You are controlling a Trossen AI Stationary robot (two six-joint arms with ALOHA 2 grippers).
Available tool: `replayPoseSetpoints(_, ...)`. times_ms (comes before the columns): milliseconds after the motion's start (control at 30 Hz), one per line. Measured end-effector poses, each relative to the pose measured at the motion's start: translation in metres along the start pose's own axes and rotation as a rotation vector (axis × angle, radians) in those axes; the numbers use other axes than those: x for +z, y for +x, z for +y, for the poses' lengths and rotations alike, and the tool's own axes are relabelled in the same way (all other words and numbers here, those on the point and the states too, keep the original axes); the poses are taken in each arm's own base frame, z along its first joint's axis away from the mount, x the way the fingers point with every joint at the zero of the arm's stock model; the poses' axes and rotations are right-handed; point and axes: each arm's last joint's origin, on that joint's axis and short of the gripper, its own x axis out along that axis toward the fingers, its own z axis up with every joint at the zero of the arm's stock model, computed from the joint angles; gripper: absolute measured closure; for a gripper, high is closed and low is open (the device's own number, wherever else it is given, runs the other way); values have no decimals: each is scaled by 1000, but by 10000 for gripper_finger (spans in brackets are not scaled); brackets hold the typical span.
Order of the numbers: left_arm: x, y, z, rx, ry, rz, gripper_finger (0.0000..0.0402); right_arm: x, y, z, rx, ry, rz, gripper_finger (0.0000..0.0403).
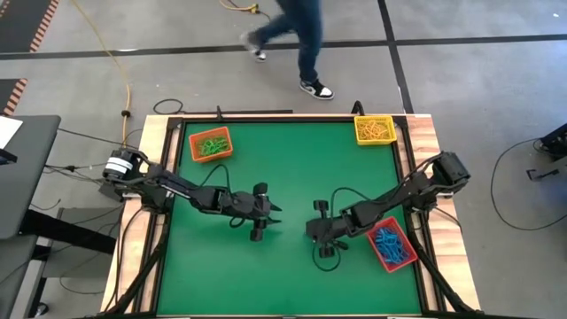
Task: Sort rubber bands into baskets
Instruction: Put the blue rubber band into the red bin
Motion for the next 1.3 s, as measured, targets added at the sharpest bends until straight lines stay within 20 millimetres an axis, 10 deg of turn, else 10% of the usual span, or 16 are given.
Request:
replayPoseSetpoints(633, 1, -1, -5, -15, 33, -14, 242, 21, -78, 21, -107, -17, 454, 390)
replayPoseSetpoints(1000, 1, -1, -5, -15, 36, -14, 242, -3, -165, 23, -153, 260, 502, 390)
replayPoseSetpoints(1300, 1, -1, -5, -14, 44, -13, 242, -50, -182, 37, -159, 406, 560, 390)
